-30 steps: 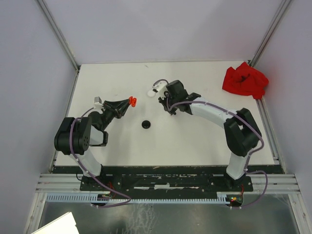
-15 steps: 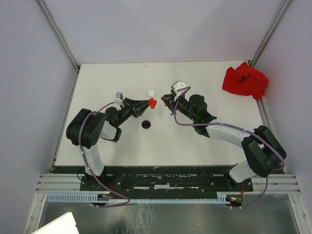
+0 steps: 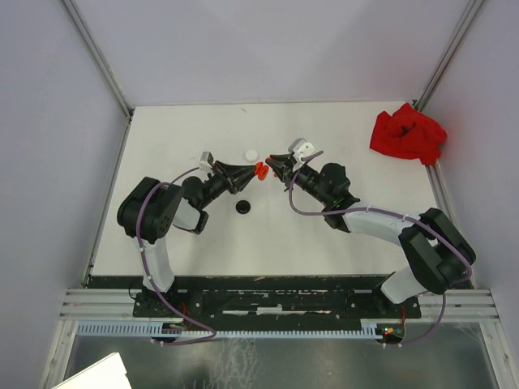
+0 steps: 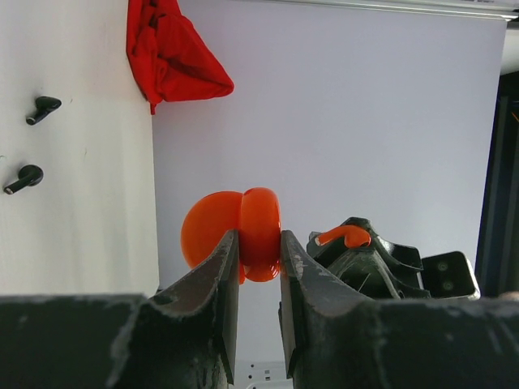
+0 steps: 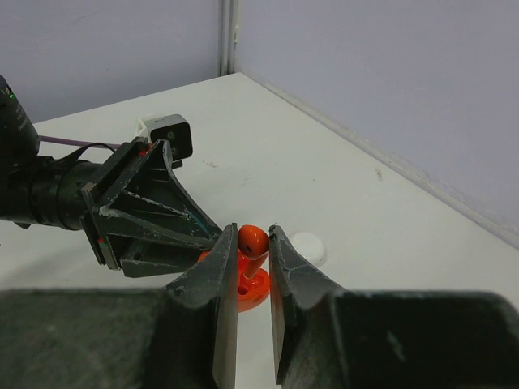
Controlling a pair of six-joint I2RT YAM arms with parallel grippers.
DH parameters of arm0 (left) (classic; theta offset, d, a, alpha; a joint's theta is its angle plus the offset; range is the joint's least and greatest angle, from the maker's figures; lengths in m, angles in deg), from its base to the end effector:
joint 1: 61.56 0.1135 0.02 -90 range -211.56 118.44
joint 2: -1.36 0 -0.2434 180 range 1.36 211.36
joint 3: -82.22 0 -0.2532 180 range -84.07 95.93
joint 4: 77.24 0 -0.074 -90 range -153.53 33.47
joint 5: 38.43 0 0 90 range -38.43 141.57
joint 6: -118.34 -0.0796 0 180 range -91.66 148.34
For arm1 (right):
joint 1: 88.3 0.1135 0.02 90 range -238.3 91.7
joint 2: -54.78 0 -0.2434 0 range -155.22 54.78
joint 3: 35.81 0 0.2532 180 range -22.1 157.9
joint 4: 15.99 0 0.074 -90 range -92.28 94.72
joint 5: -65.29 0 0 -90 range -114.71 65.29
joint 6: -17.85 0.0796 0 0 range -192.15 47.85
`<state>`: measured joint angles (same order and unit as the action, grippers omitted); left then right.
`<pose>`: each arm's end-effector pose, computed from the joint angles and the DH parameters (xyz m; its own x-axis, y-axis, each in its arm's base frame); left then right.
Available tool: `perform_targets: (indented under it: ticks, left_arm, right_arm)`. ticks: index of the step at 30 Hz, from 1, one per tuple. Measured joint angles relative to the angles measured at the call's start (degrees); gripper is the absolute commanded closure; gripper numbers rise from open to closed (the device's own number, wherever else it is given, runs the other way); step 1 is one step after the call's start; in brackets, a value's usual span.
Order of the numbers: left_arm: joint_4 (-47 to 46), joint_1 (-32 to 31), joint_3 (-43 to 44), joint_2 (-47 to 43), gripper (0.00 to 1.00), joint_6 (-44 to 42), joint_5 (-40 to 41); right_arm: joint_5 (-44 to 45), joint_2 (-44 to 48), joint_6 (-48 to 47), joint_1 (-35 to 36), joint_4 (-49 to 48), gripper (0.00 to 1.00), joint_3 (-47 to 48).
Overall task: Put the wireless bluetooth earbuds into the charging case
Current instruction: Place the earbud in the charging case.
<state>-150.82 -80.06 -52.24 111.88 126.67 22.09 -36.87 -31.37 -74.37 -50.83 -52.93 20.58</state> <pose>0.3234 -0.1495 0.1334 -0.7504 -0.6572 0.0704 0.0334 -0.1442 -0.9890 0.2867 0.2409 0.2496 0.1286 0.0508 -0.9904 -0.7562 0.6512 -0.0647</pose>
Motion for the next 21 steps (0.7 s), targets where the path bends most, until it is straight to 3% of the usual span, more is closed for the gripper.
perform_targets:
  ticks: [21]
  left_arm:
    - [-0.1, -0.3, 0.4, 0.0, 0.97, 0.1, -0.1]
  right_arm:
    - [-1.1, -2.9, -1.1, 0.0, -5.9, 0.98, -2.1]
